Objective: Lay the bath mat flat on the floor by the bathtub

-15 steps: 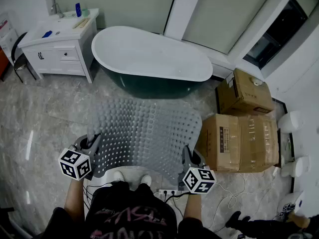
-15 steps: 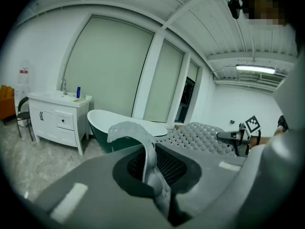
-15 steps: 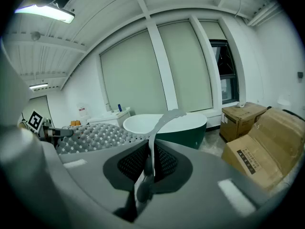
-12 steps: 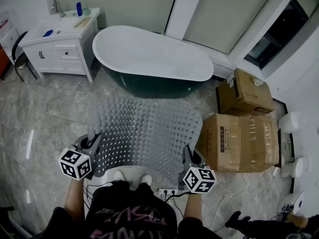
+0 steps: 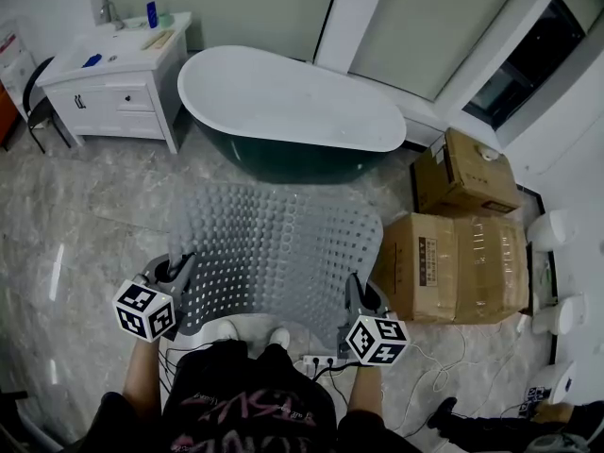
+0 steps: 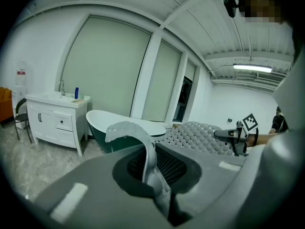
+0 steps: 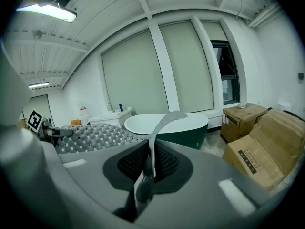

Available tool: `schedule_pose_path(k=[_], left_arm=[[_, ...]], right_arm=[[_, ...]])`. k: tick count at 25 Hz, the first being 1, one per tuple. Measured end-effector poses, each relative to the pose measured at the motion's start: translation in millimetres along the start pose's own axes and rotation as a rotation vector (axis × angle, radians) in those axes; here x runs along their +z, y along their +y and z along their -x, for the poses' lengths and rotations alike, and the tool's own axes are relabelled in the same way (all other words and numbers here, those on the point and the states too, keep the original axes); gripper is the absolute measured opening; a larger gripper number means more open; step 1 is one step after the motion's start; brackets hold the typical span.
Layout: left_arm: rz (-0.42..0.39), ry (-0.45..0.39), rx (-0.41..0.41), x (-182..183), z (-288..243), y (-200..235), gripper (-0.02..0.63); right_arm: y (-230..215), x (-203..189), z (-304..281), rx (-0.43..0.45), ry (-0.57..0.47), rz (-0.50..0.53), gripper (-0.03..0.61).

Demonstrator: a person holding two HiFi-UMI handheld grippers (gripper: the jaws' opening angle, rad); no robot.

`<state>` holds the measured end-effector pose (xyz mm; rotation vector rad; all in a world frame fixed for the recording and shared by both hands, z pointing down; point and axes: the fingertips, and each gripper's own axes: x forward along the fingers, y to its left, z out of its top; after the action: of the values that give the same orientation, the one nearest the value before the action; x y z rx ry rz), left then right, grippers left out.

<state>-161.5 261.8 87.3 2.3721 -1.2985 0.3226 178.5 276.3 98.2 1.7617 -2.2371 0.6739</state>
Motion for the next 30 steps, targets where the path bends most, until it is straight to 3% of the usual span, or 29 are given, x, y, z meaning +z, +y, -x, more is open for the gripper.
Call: schedule_pose_path(k=[21,30], left_arm=[[-0.017,0.026,-0.07,-7.6,4.3,49.0,0.02],[-0.039,0.041,-0.073,0.7,-15.5,57.2,0.02]], right_arm=[[47.1,-4.7,-22.1,-0.053,-0.002,0.029,0.051],[40.8,3.3,-44.1,-0.049,-0.009,0.028,0.051]])
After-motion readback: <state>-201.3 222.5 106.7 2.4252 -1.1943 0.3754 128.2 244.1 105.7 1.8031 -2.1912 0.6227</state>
